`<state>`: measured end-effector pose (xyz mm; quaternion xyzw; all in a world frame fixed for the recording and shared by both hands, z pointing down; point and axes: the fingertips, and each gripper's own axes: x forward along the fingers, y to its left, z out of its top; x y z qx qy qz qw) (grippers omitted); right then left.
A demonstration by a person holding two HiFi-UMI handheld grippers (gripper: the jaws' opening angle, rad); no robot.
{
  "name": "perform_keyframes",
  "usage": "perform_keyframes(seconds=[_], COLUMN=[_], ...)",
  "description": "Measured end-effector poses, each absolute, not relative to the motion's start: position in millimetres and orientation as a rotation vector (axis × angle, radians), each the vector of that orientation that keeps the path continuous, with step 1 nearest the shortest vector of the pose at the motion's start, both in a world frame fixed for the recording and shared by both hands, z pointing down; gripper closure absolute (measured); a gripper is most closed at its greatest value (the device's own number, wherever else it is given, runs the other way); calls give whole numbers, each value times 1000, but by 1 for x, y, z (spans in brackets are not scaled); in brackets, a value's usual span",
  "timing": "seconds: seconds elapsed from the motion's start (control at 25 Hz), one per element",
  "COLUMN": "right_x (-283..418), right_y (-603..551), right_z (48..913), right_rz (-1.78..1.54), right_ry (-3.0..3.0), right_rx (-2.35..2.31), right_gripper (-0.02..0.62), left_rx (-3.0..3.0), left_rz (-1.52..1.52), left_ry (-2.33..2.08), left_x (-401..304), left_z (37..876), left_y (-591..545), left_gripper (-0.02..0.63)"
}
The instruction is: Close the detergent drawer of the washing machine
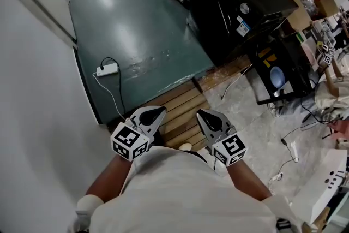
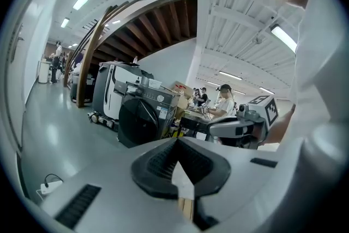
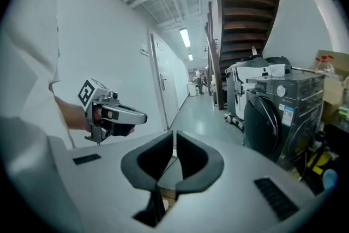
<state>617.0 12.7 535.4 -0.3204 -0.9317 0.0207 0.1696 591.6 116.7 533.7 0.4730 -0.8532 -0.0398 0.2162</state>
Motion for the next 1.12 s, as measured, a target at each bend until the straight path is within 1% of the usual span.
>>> perform_keyframes(seconds=[0.28, 0.48, 0.56, 0.68, 0.8, 0.92, 1.12], right_x=[543, 496, 480, 463, 449, 436, 409], right_y=[75, 138, 164, 196, 217, 233, 255], right_z=[539, 513, 495, 473, 464, 457, 459], right_rz=[-2, 0, -14, -61, -99, -113, -111], right_ry=[-2617, -2576, -2571, -2550, -2512, -2483, -2458], right_rx=[-907, -910, -928, -976, -1015, -1049, -1111], right_gripper=[588, 588, 588, 588, 588, 588, 588], left_rx=[1300, 1310, 1306, 1276, 1220, 1160, 1089], left_rz=[-125, -107, -88, -84, -108, -128, -143], left_ry=[-2365, -2338, -2343, -2370, -2408, -2440, -2471], left_x=[523, 480, 464, 442, 423, 410, 384], left_z=[546, 521, 506, 488, 478, 472, 475], left_y=[179, 237, 260, 290, 313, 332, 353], left_gripper=[611, 603, 594, 554, 552, 518, 503])
